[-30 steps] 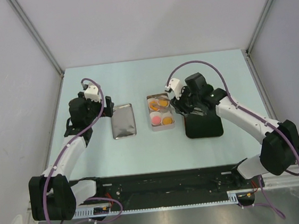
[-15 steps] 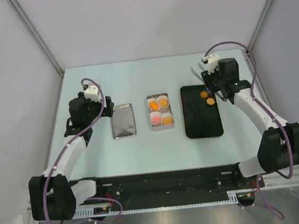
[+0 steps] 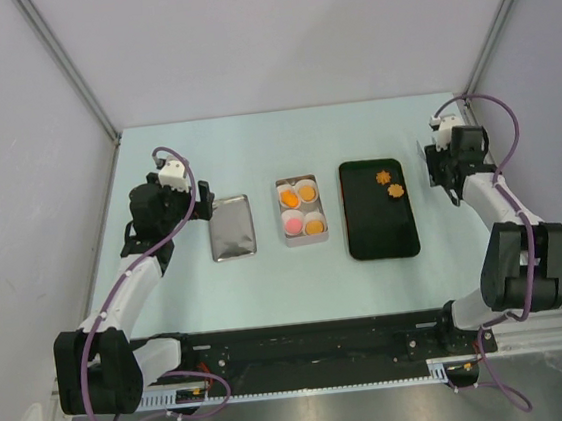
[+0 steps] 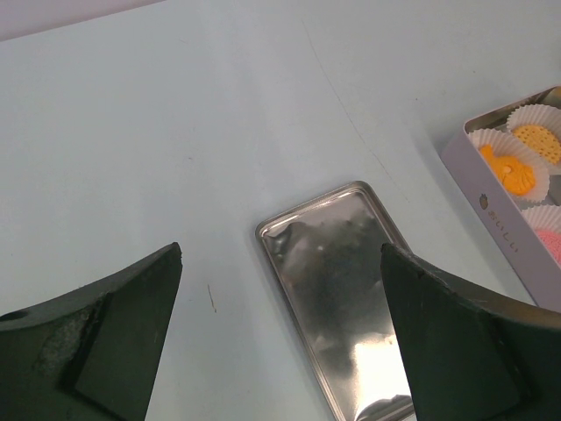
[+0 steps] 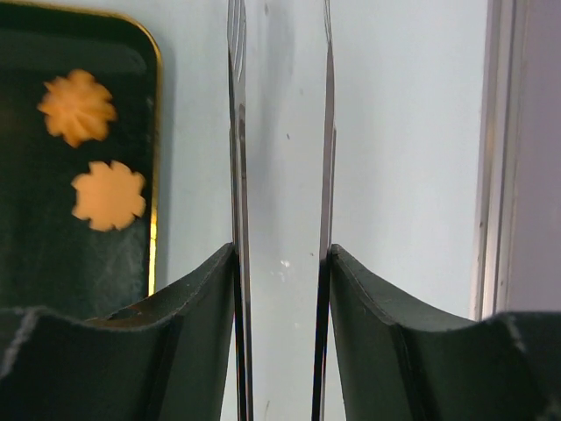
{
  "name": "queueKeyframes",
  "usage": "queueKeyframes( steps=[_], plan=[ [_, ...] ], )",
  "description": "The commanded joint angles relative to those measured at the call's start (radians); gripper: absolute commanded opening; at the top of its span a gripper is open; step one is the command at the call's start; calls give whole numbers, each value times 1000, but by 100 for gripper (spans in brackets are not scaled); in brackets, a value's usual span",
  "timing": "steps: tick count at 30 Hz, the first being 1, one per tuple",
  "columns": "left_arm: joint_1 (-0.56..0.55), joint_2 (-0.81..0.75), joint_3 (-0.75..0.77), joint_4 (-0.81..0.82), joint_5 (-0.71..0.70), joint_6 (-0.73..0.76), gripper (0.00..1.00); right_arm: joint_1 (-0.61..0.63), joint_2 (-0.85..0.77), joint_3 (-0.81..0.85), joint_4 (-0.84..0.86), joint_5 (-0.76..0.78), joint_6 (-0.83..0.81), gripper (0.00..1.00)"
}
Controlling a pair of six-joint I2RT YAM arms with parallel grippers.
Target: Pack the cookies
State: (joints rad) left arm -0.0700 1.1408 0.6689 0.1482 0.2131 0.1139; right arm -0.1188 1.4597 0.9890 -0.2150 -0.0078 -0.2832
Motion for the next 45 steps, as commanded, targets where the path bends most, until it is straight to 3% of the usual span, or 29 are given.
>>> queueKeyframes(
  steps=[1,16,39,45],
  plan=[
    [-5,-7,12,31,23,15,100,-38,22,-39,72,0,-11,49],
    [-7,-9,6,31,26,13,100,-117,134,-53,26,-83,-24,49],
    [-7,-13,9,28,35,9,100,-122,255,-66,-12,-103,-97,54],
    [-7,-7,9,30,39,10,100,-124,242,-64,-24,-112,-100,65]
  ],
)
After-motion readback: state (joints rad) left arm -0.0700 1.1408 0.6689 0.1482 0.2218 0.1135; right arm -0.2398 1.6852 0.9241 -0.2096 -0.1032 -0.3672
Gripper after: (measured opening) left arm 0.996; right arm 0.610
